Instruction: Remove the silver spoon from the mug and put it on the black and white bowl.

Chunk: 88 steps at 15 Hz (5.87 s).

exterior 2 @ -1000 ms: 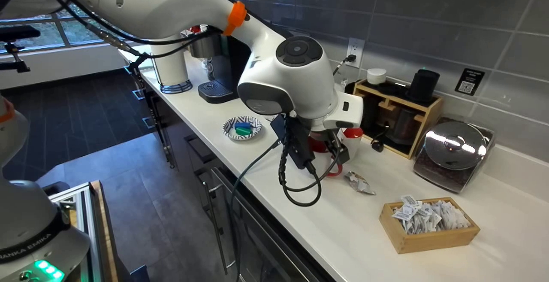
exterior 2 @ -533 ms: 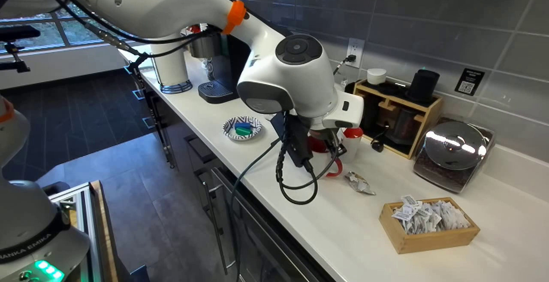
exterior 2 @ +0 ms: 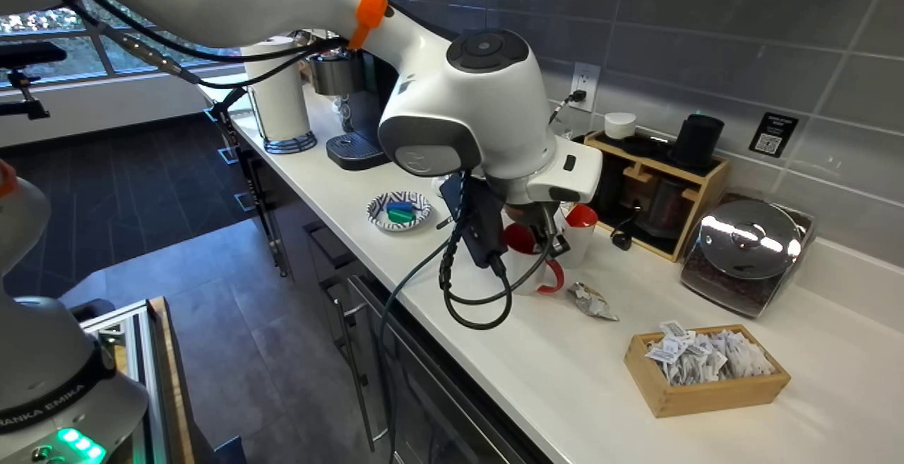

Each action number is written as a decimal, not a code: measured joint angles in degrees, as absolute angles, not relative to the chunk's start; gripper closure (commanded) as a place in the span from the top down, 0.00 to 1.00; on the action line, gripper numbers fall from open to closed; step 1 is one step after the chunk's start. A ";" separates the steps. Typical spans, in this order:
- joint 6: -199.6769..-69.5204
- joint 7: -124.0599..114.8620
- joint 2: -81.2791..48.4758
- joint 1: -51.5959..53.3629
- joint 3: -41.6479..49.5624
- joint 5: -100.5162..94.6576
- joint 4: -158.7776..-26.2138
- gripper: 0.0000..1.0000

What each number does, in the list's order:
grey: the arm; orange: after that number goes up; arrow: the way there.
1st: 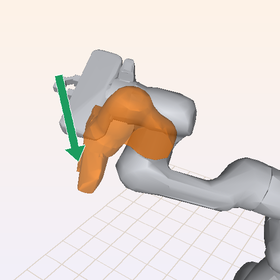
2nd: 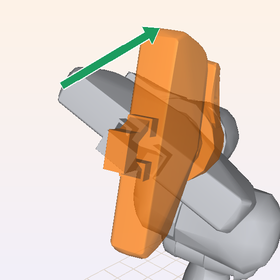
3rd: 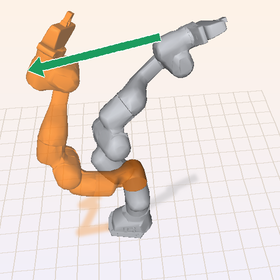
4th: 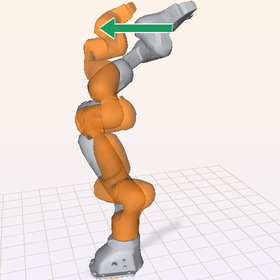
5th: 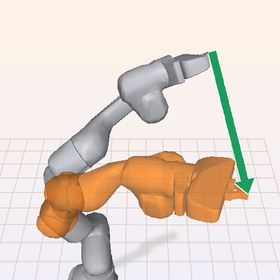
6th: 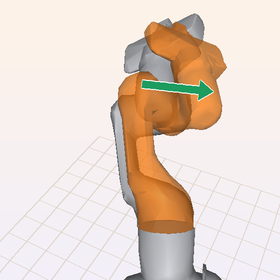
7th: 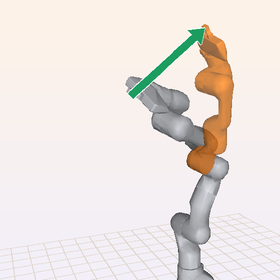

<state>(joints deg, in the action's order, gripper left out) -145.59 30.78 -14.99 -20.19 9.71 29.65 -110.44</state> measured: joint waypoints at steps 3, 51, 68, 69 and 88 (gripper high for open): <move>-141.01 28.38 -13.81 -20.31 9.87 26.60 -110.65 0.01; -82.11 51.39 -15.45 -13.09 7.42 41.03 -108.63 0.04; -94.32 50.75 -22.80 -14.08 6.79 48.24 -102.22 0.01; -94.59 50.26 -23.21 -14.10 6.82 47.99 -102.01 0.01; -95.74 46.15 -29.52 -13.96 5.86 46.40 -98.91 1.00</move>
